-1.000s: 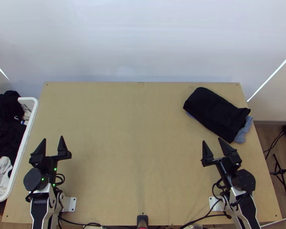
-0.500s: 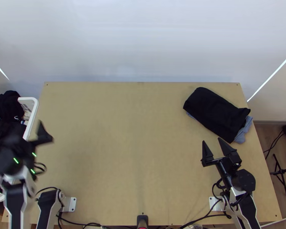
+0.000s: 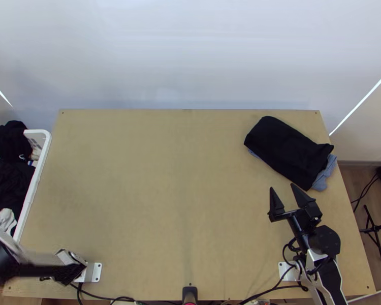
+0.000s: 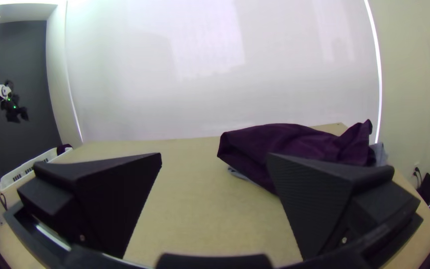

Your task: Fold the t-shirt

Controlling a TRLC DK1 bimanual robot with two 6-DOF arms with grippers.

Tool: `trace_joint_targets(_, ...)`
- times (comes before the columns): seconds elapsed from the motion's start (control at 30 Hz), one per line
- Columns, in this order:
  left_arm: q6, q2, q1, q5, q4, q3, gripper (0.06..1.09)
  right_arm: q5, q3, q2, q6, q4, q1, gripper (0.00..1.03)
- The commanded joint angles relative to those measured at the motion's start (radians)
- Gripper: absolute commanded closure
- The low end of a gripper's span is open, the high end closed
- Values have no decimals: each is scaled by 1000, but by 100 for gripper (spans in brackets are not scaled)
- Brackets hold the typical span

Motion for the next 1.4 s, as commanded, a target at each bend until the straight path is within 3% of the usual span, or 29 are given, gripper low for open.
trace_joint_targets(0.0, 63, 453, 148, 9, -58, 251, 10, -2, 0, 0, 0, 0, 0, 4)
trace_joint_targets(0.43, 82, 948, 172, -23, -27, 569, 11, -1, 0, 0, 0, 0, 0, 4)
trace_joint_targets(0.7, 100, 1101, 172, -58, -14, 714, 11, -2, 0, 0, 0, 0, 0, 4)
trace_joint_targets(1.0, 92, 1187, 172, -61, -29, 721, 13, -1, 0, 0, 0, 0, 0, 4)
trace_joint_targets(1.03, 88, 1192, 172, -61, -21, 716, 28, -1, 0, 0, 0, 0, 0, 4)
trace_joint_targets(1.07, 71, 1193, 174, -61, 2, 714, 57, -2, 0, 0, 0, 0, 0, 4)
trace_joint_targets(1.1, 71, 1187, 175, -50, 9, 714, 96, -2, 0, 0, 0, 0, 0, 4)
trace_joint_targets(1.17, 52, 1143, 175, -15, -7, 705, 105, -2, 0, 0, 0, 0, 0, 4)
trace_joint_targets(1.37, -87, 782, 183, 178, -132, 673, 105, -1, 0, 0, 0, 0, 0, 4)
